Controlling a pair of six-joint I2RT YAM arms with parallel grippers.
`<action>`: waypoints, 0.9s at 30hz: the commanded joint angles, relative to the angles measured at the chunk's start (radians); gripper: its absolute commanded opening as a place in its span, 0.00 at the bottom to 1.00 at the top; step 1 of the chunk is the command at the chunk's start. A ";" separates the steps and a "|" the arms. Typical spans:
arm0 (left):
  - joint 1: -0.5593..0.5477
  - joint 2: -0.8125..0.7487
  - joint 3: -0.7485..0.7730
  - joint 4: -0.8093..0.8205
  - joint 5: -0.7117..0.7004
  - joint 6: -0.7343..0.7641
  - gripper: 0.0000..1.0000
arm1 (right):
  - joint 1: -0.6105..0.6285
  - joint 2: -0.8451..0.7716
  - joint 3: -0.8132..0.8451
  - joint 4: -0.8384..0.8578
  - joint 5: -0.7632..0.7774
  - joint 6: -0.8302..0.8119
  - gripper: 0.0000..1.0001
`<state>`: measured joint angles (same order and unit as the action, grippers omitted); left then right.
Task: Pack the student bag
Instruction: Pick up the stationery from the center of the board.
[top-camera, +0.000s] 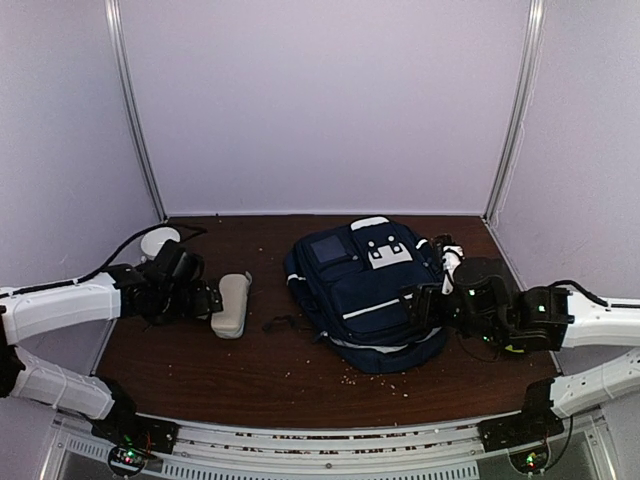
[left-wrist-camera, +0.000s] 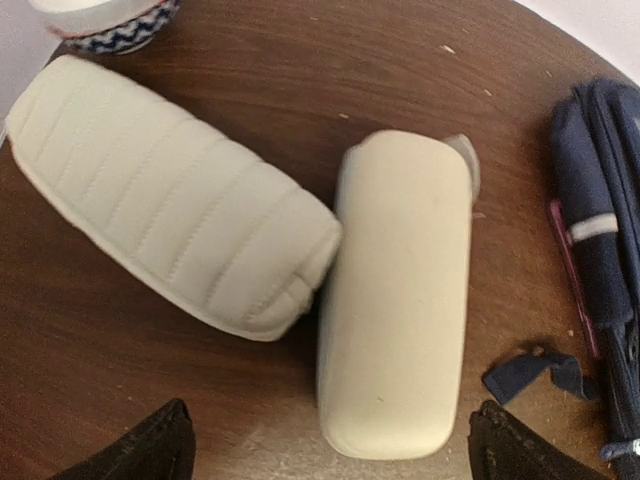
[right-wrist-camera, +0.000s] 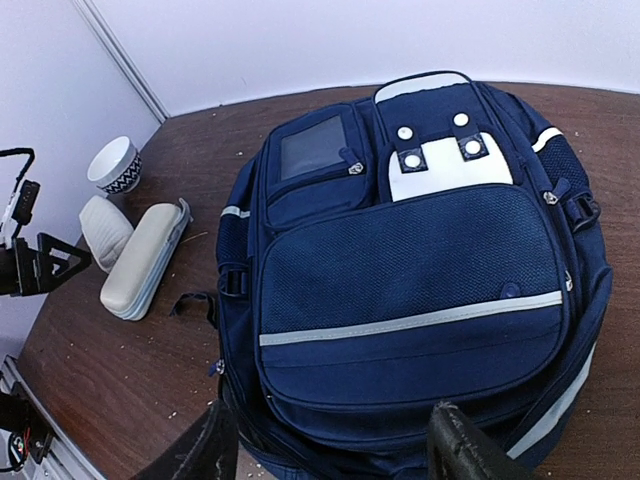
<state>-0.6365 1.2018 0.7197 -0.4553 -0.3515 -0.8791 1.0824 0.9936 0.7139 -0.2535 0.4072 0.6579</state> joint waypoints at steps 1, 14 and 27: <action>0.112 -0.052 0.004 0.007 0.064 -0.172 0.98 | 0.006 -0.015 0.002 0.071 -0.037 0.014 0.65; 0.163 0.186 0.159 -0.098 0.016 -0.505 0.75 | 0.006 -0.098 -0.058 0.033 -0.016 0.062 0.64; 0.194 0.357 0.167 -0.016 0.033 -0.520 0.49 | 0.006 -0.173 -0.090 0.000 -0.001 0.065 0.63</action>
<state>-0.4507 1.5284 0.8673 -0.5060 -0.3283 -1.3880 1.0824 0.8394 0.6361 -0.2367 0.3824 0.7143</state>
